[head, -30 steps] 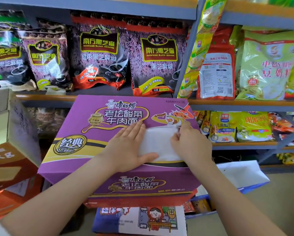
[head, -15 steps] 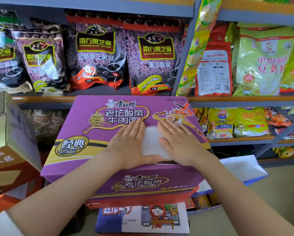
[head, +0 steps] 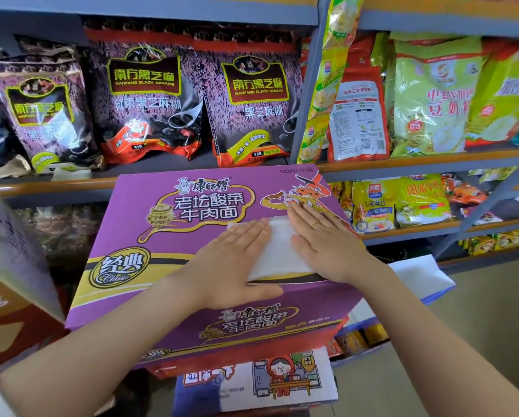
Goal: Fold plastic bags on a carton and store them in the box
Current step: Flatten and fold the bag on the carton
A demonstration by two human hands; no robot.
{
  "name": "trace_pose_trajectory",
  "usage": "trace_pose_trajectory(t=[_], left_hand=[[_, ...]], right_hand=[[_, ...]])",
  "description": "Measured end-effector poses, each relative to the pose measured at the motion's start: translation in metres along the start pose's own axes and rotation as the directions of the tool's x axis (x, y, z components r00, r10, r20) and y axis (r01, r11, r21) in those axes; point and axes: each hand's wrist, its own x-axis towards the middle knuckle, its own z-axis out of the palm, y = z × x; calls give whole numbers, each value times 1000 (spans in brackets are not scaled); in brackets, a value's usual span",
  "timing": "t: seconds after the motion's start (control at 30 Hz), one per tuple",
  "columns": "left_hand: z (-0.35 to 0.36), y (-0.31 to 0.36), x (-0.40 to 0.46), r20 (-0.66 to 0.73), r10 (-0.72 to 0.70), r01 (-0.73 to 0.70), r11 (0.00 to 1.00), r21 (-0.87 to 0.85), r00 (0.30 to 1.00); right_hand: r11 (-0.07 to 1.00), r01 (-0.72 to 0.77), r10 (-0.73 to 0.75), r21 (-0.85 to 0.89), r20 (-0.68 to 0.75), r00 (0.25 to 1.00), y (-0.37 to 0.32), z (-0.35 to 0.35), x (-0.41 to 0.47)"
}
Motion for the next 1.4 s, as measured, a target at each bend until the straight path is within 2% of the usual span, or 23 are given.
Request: trace_pose_trajectory(t=[0.1, 0.2, 0.23, 0.3, 0.4, 0.53, 0.6, 0.7, 0.77, 0.87, 0.97, 1.0, 1.07, 1.13, 1.17, 1.23, 1.27, 1.4], left_hand=[[1, -12, -12, 8, -10, 10, 999, -42, 1000], [-1, -12, -15, 1, 1, -1, 999, -46, 1000], [-3, -11, -15, -5, -3, 3, 999, -45, 1000], [-8, -6, -13, -23, -22, 21, 999, -48, 999], [-5, 4, -11, -122, 26, -15, 995, 94, 992], [12, 23, -9, -220, 97, -64, 987, 150, 971], [17, 36, -2, -310, 121, -85, 988, 126, 943], [19, 60, 19, -400, 84, -66, 996, 59, 913], [20, 79, 35, -424, 58, -60, 998, 10, 904], [21, 114, 63, -508, 21, -112, 982, -150, 861], [14, 157, 96, -563, -105, -135, 920, -367, 820], [12, 171, 109, -568, -179, -117, 888, -445, 803], [12, 199, 139, -534, -353, -45, 802, -595, 768], [20, 221, 173, -427, -467, 5, 679, -735, 774], [24, 230, 191, -363, -500, 23, 611, -791, 786], [36, 238, 227, -274, -554, 47, 496, -867, 786], [44, 238, 245, -240, -574, 74, 469, -880, 783], [100, 223, 309, -55, -593, 311, 497, -810, 803]], right_hand=[[999, -49, 49, 9, -44, 998, 5, -3, -5], [998, 56, -53, 9, -212, 976, 0, -5, -11], [992, 122, -110, 43, -211, 971, -3, -6, -12], [971, 220, -209, 97, -107, 972, -7, -6, -14], [970, 242, -243, 17, 30, 970, 2, -6, -19], [960, 276, -275, -37, 43, 961, 31, -5, -36], [948, 315, -316, -31, -34, 948, 49, -1, -40], [922, 378, -366, 84, -129, 922, 84, 2, -46], [885, 392, -368, 250, -138, 919, 105, -2, -51], [778, 348, -337, 523, -120, 934, 148, -10, -61], [664, 223, -240, 713, -79, 967, 198, -17, -69], [591, 177, -182, 787, -84, 980, 213, -20, -69], [368, 68, 34, 928, -86, 996, 246, -16, -65], [162, 19, 217, 987, -54, 975, 277, -8, -58], [118, 10, 275, 993, -42, 961, 292, -3, -54], [107, 3, 363, 994, -42, 931, 318, 4, -44], [132, 2, 384, 991, -53, 922, 329, 5, -41], [227, -57, 362, 972, -30, 932, 387, 34, -12]])
